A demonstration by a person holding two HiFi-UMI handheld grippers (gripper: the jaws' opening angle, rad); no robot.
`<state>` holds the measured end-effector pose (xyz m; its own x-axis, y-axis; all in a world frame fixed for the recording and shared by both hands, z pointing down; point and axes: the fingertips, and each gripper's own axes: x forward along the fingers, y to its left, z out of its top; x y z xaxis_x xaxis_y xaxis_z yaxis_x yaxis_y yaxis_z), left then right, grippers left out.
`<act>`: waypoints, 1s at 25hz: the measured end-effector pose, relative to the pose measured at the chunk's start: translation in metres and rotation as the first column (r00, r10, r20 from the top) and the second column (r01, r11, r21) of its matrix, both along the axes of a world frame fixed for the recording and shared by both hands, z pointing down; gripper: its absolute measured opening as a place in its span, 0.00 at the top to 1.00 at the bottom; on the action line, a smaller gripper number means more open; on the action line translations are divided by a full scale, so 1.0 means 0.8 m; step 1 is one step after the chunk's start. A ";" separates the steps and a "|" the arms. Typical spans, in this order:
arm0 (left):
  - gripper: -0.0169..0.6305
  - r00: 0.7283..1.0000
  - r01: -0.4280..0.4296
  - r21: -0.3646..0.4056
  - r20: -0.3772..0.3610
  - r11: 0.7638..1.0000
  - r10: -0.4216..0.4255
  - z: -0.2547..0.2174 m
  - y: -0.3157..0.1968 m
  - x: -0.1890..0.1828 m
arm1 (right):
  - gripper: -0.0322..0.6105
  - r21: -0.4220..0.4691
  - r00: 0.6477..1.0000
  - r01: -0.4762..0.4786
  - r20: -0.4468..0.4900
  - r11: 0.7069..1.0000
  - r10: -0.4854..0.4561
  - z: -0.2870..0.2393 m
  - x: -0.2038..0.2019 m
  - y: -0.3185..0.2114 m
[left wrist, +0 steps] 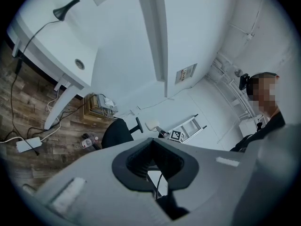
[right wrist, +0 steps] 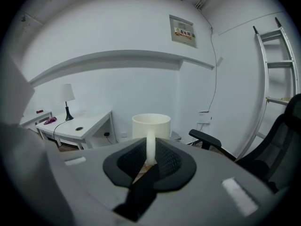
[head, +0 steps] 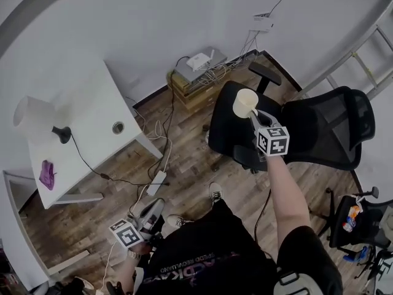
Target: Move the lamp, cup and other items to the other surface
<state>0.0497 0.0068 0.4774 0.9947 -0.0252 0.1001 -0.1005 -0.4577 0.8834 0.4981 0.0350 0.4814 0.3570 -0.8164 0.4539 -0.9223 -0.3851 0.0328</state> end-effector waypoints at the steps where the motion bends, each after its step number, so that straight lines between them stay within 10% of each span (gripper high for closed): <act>1: 0.98 1.000 -0.008 -0.002 0.005 1.000 0.008 0.001 0.003 0.013 | 0.87 -0.004 1.000 -0.011 0.006 1.000 0.011 0.005 0.014 0.008; 25: 0.98 0.973 -0.085 -0.098 0.208 0.991 0.104 0.061 0.082 0.225 | 0.86 -0.167 0.977 -0.102 0.167 0.981 0.131 0.205 0.234 0.122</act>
